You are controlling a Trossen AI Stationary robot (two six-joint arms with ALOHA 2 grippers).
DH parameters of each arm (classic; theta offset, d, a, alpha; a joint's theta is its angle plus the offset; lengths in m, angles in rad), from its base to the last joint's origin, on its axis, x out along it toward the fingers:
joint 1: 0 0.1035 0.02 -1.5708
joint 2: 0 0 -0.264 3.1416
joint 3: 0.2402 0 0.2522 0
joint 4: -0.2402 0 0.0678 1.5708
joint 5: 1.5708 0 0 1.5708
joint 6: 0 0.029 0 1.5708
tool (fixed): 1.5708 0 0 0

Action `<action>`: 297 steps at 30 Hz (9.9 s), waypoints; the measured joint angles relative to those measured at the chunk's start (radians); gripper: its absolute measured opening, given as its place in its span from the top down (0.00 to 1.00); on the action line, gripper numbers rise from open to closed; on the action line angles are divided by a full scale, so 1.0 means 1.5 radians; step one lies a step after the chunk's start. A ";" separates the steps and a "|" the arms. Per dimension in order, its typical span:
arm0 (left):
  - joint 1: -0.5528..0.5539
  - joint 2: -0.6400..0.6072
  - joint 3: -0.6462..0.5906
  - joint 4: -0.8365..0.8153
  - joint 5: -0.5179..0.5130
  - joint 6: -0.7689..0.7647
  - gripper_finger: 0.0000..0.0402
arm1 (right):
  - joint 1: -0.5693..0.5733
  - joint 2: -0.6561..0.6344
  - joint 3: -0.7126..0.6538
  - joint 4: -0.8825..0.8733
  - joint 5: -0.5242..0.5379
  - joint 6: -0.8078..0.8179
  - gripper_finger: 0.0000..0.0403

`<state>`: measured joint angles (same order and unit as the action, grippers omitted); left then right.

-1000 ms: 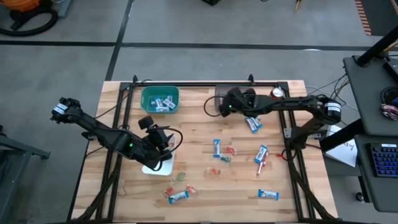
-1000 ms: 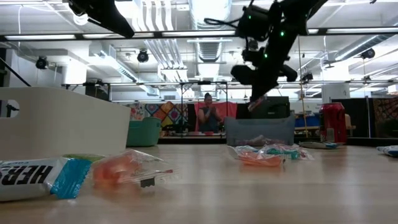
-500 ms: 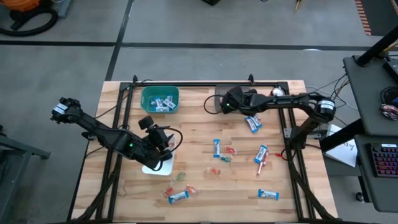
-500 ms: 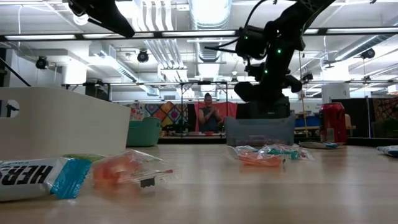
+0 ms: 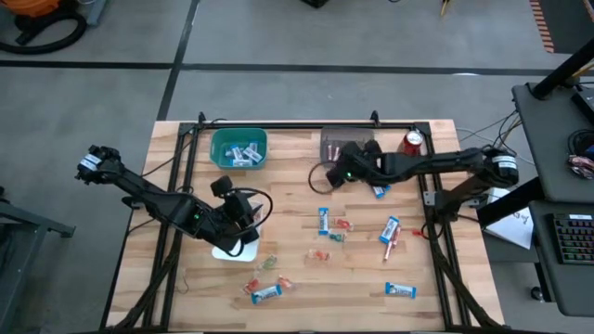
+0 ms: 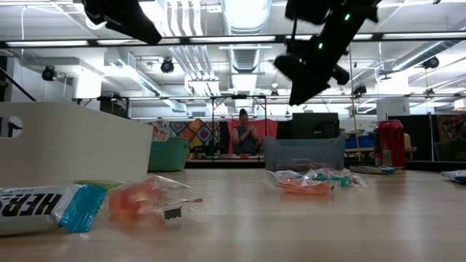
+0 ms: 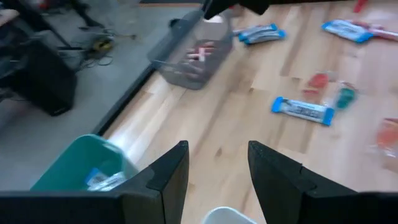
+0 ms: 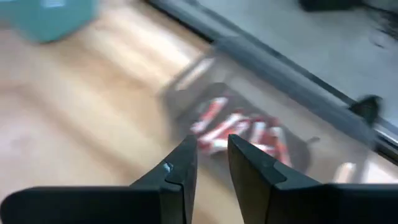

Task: Sort candy
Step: Put the orange gummy candy into the white bin, then put the white chocolate bar into the green bin

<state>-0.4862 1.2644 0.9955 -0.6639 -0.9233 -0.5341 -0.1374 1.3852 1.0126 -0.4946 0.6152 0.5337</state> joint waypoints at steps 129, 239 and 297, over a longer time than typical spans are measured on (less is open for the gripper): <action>0.042 0.259 -0.163 1.070 0.366 0.546 0.53 | 0.254 -0.001 -0.214 0.740 -0.485 -0.207 0.98; 0.052 0.104 -0.016 0.277 0.383 0.425 0.81 | 0.322 -0.001 -0.056 -0.475 -0.411 -0.130 0.50; 0.052 0.105 -0.076 0.594 0.409 0.471 0.81 | 0.320 -0.089 -0.071 -0.201 -0.342 -0.131 0.97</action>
<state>-0.4084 1.4223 0.8813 0.2271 -0.3102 0.1718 0.3424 1.2514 0.9063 -0.7958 0.1016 0.3378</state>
